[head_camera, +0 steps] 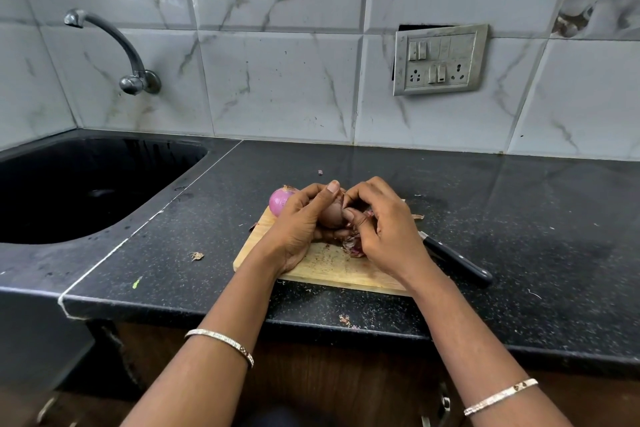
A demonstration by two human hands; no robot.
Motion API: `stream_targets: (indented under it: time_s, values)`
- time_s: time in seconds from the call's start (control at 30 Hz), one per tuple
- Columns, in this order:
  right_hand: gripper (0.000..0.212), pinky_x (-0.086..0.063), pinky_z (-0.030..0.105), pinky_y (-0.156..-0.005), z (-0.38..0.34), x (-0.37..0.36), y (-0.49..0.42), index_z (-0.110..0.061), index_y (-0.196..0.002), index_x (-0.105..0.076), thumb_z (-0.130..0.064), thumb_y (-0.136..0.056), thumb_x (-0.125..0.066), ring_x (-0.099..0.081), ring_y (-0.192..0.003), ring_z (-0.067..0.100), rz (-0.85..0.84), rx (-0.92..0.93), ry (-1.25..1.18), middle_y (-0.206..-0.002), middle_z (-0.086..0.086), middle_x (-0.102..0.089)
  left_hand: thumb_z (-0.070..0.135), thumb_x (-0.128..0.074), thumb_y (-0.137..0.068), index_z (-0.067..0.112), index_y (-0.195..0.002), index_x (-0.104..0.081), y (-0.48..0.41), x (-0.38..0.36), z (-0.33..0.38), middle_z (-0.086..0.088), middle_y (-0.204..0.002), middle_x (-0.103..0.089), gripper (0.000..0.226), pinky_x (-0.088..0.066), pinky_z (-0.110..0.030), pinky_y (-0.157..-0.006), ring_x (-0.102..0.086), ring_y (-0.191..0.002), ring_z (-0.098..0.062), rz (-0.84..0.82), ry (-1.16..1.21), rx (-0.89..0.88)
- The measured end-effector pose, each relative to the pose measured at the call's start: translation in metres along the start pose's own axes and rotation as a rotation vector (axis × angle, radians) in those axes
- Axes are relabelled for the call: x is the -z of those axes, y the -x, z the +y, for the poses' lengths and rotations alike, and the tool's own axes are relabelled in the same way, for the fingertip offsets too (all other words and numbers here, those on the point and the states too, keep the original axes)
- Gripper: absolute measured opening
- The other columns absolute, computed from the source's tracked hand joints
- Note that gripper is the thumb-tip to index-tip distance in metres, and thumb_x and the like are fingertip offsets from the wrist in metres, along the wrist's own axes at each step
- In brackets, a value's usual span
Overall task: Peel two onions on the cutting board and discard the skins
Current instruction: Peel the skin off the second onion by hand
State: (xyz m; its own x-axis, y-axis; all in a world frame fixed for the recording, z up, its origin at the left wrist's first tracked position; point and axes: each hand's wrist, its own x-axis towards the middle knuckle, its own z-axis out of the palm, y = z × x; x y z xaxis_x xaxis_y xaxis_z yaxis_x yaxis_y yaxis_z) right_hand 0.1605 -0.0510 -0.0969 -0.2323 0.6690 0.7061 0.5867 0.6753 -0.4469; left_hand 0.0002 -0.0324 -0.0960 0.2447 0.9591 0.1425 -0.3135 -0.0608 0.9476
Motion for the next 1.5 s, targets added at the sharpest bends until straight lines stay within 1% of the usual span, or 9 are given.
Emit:
stream_targets:
  time_s: [0.1, 0.27, 0.47, 0.63, 0.9, 1.1, 1.2, 1.3, 1.5]
  values:
    - [0.010, -0.046, 0.027, -0.080, 0.000, -0.002, 0.000, -0.017, -0.098, -0.060, -0.009, -0.094, -0.064, -0.052, -0.094, 0.007, -0.034, -0.010, 0.001, -0.104, -0.007, -0.051, 0.034, -0.057, -0.102, -0.008, -0.125, -0.058, -0.001, -0.001, 0.002, -0.015, -0.095, -0.070, 0.048, -0.062, -0.032, -0.066, -0.072, -0.081, -0.019, 0.035, 0.042, 0.006]
    - [0.020, -0.045, 0.022, -0.080, -0.004, 0.002, 0.000, -0.017, -0.103, -0.060, 0.000, -0.091, -0.062, -0.053, -0.092, 0.006, 0.074, -0.060, 0.004, -0.100, -0.007, -0.058, 0.035, -0.056, -0.102, -0.011, -0.129, -0.054, 0.000, -0.002, 0.003, -0.021, -0.108, -0.069, 0.053, -0.064, -0.035, -0.070, -0.073, -0.092, -0.025, 0.043, 0.088, 0.008]
    - [0.015, -0.039, 0.007, -0.081, -0.006, 0.001, 0.000, -0.020, -0.107, -0.065, -0.021, -0.093, -0.071, -0.055, -0.097, -0.003, 0.041, -0.018, 0.009, -0.103, -0.010, -0.058, 0.034, -0.055, -0.103, -0.007, -0.129, -0.056, -0.001, 0.000, 0.002, -0.018, -0.107, -0.067, 0.049, -0.063, -0.040, -0.077, -0.071, -0.096, -0.023, 0.024, 0.081, 0.011]
    - [0.004, -0.043, 0.014, -0.080, -0.002, 0.000, -0.002, -0.017, -0.099, -0.066, -0.016, -0.095, -0.068, -0.055, -0.092, 0.004, 0.062, -0.003, 0.018, -0.099, -0.007, -0.058, 0.034, -0.055, -0.103, -0.010, -0.129, -0.055, -0.001, 0.000, 0.001, -0.019, -0.109, -0.067, 0.051, -0.063, -0.035, -0.074, -0.071, -0.095, -0.023, 0.027, 0.068, 0.019]
    - [0.007, -0.038, 0.010, -0.079, 0.000, -0.002, 0.000, -0.017, -0.098, -0.063, -0.010, -0.096, -0.064, -0.051, -0.092, -0.001, 0.006, -0.060, 0.030, -0.100, -0.009, -0.053, 0.036, -0.055, -0.102, -0.010, -0.131, -0.052, 0.000, -0.001, 0.003, -0.021, -0.111, -0.067, 0.054, -0.064, -0.039, -0.079, -0.072, -0.095, -0.025, 0.042, 0.083, 0.018]
    - [0.009, -0.047, 0.029, -0.075, 0.005, 0.002, 0.001, -0.017, -0.095, -0.060, -0.008, -0.096, -0.062, -0.058, -0.084, 0.010, 0.184, -0.189, 0.065, -0.092, -0.008, -0.060, 0.036, -0.051, -0.104, -0.008, -0.130, -0.054, -0.001, -0.002, 0.002, -0.024, -0.112, -0.065, 0.051, -0.064, -0.037, -0.069, -0.072, -0.088, -0.029, 0.101, 0.143, 0.037]
    - [0.011, -0.048, 0.026, -0.076, 0.004, 0.003, 0.001, -0.020, -0.095, -0.063, -0.009, -0.093, -0.066, -0.060, -0.085, 0.006, 0.186, -0.211, 0.070, -0.091, -0.009, -0.063, 0.037, -0.048, -0.106, -0.005, -0.128, -0.056, -0.002, -0.001, 0.001, -0.024, -0.104, -0.067, 0.048, -0.064, -0.036, -0.067, -0.073, -0.079, -0.030, 0.098, 0.131, 0.045]
    - [0.021, -0.047, 0.014, -0.079, -0.003, 0.006, -0.001, -0.022, -0.101, -0.066, -0.008, -0.087, -0.073, -0.062, -0.089, 0.002, 0.158, -0.161, -0.013, -0.097, -0.012, -0.066, 0.037, -0.048, -0.105, -0.007, -0.131, -0.054, -0.003, -0.001, 0.001, -0.024, -0.109, -0.067, 0.051, -0.064, -0.036, -0.068, -0.073, -0.084, -0.028, 0.088, 0.122, 0.037]
    - [0.017, -0.046, 0.017, -0.083, -0.003, 0.003, -0.002, -0.018, -0.100, -0.072, -0.019, -0.085, -0.080, -0.061, -0.093, 0.006, 0.087, -0.088, -0.038, -0.098, -0.009, -0.064, 0.036, -0.045, -0.107, 0.004, -0.123, -0.060, -0.002, -0.001, 0.001, -0.019, -0.109, -0.066, 0.039, -0.064, -0.042, -0.079, -0.070, -0.092, -0.023, 0.041, 0.079, 0.024]
